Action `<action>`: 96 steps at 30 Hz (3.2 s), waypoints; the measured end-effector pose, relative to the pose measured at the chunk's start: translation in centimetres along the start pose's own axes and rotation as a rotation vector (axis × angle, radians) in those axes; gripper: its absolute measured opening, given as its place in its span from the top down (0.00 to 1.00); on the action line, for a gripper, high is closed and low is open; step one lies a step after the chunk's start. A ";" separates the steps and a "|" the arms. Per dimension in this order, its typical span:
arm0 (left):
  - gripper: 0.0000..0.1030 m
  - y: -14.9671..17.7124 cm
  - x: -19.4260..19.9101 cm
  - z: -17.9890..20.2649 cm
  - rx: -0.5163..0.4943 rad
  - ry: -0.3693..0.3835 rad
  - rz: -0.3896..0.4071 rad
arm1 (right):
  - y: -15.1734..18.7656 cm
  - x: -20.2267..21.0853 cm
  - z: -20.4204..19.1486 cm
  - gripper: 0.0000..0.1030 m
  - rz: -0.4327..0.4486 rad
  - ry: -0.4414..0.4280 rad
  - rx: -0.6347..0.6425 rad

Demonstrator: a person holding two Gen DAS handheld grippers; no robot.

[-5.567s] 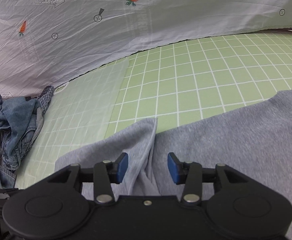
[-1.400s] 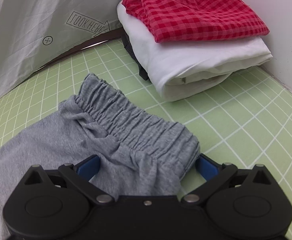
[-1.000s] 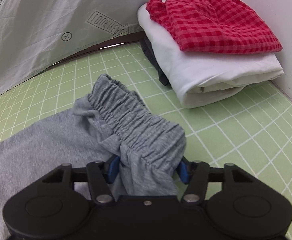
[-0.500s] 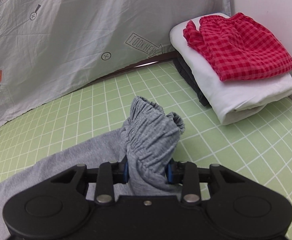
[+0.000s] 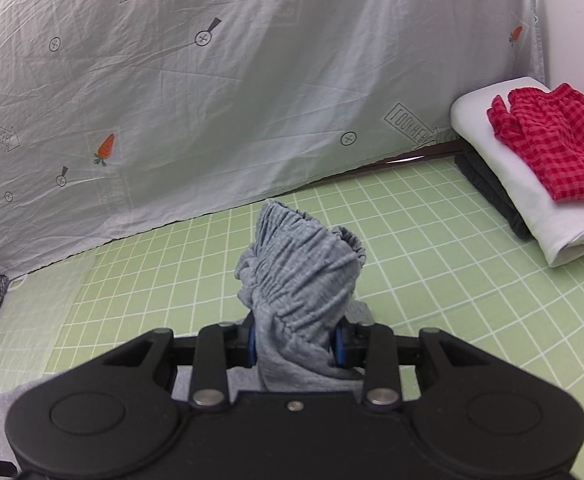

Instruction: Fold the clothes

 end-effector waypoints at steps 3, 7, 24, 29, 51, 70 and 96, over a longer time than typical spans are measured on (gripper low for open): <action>0.00 0.8 -0.1 -0.6 -0.025 0.005 -0.003 | 1.1 0.1 -2.6 0.67 -0.003 -0.016 0.010; 0.00 1.9 -0.1 -2.4 -0.059 0.012 0.002 | 2.4 -0.1 -5.9 0.66 -0.017 -0.029 0.023; 0.00 4.2 -0.6 -5.4 -0.158 0.034 0.015 | 11.4 -1.7 -11.4 0.44 -0.224 -0.046 0.024; 0.00 3.7 -0.9 -4.7 -0.146 0.045 0.016 | 8.8 0.6 -11.0 0.39 -0.139 -0.108 -0.014; 0.00 4.3 -1.1 -3.7 -0.079 0.010 -0.012 | 8.5 -3.9 -8.1 0.35 -0.255 -0.024 0.071; 0.00 6.1 -0.5 -6.9 0.002 -0.012 -0.019 | 9.0 -3.6 -11.3 0.17 -0.262 0.039 0.173; 0.38 4.8 -1.3 -6.9 0.133 0.066 0.002 | 10.6 -1.1 -8.8 0.01 -0.262 0.096 0.081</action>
Point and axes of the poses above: each gripper's, at about its wrist camera, not at the fingertips, and x roughly against the way its jaws point, z to its right, y to its underside, the point moved 5 cm from there along -x, roughly the way its jaws point, and after that the axes turned 10 degrees about -y, right-handed, at the moved point
